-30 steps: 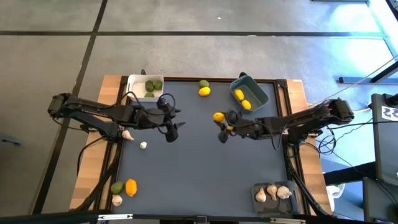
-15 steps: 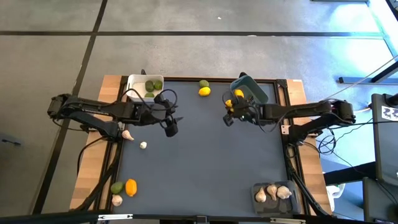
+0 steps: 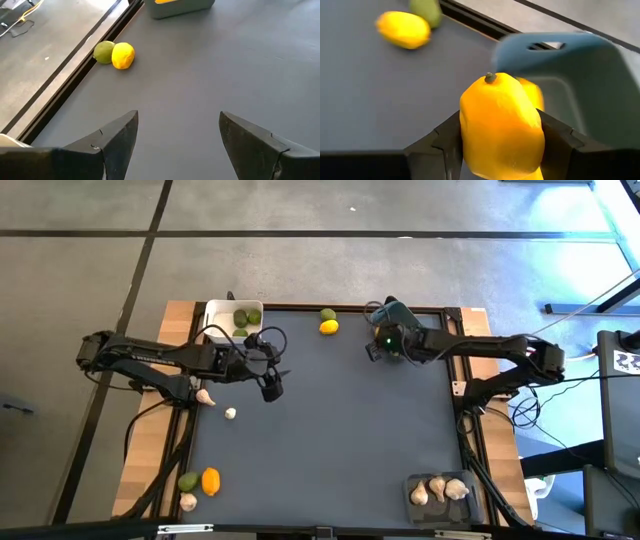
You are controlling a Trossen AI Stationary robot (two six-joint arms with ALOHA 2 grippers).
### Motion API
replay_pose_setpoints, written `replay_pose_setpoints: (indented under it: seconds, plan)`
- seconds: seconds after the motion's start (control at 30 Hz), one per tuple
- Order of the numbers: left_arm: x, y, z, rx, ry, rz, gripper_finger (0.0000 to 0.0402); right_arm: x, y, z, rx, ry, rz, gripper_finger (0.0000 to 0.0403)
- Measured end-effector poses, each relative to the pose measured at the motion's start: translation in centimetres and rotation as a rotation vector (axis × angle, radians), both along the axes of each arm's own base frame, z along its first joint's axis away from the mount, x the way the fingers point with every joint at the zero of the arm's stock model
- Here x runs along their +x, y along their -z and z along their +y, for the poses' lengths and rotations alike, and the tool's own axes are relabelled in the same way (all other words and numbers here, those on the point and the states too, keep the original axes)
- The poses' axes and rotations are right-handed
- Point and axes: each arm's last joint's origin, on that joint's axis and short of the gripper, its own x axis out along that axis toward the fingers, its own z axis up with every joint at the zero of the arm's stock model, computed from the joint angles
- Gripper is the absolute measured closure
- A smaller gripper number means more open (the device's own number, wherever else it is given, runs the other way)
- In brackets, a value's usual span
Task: Sort produce into baskets
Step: Put the lemon into the blue bin
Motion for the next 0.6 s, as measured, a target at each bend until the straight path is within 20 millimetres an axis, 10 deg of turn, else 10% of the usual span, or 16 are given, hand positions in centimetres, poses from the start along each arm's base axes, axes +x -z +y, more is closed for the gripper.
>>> replay_pose_setpoints:
  seconds: [0.6]
  plan:
    - [0.0,0.0,0.0,-0.001,0.001,-0.001,0.0127,-3.3,0.8,-3.4,0.037,0.215,0.143,0.0199]
